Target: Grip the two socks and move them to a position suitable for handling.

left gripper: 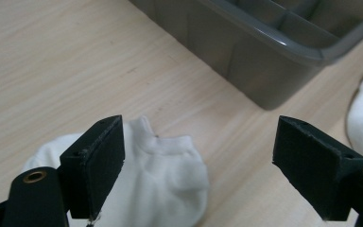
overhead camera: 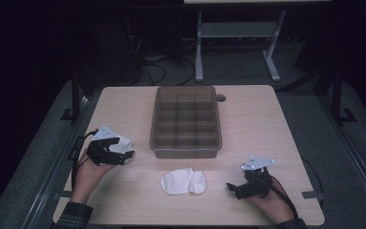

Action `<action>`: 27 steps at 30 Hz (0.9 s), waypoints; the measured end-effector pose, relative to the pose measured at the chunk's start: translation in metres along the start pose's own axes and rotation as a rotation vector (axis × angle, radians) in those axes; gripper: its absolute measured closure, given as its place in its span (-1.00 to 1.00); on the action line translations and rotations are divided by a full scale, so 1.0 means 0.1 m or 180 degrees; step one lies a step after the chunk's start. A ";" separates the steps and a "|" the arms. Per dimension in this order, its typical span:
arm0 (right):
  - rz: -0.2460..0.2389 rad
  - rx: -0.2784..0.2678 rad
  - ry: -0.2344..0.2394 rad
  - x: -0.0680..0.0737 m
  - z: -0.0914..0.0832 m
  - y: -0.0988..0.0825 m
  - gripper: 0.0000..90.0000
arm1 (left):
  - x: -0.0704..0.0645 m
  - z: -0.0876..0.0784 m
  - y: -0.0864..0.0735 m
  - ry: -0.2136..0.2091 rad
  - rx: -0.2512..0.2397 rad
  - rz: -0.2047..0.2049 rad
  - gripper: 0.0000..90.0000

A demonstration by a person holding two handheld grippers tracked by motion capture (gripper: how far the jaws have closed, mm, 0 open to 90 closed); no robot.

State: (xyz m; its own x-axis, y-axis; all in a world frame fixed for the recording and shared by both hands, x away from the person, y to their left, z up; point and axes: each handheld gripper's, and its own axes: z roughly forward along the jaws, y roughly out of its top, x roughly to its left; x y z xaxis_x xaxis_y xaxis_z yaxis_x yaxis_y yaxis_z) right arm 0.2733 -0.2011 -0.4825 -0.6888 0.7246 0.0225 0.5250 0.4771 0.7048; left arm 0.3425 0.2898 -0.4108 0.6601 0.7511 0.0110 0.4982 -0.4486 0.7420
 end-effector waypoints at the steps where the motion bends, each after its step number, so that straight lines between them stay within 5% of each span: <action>1: 0.0000 0.0000 0.0000 0.00 0.00 0.00 -0.97 | 0.01 0.01 0.00 0.0024 0.0005 0.0007 -0.61; 18: -0.0004 0.0007 0.0019 0.00 0.00 0.00 -0.97 | 0.36 0.00 0.09 0.0155 0.0006 -0.0076 -0.57; 27: -0.0006 0.0006 0.0022 0.00 0.00 0.00 -0.97 | 0.64 0.03 0.08 0.0408 0.0034 -0.0196 -0.48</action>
State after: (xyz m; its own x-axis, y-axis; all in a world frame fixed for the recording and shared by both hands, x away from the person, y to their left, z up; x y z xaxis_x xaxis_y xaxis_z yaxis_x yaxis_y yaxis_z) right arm 0.2738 -0.2009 -0.4825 -0.6931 0.7204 0.0261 0.5248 0.4793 0.7035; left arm 0.3906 0.3326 -0.4060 0.5511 0.8328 0.0518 0.5420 -0.4044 0.7367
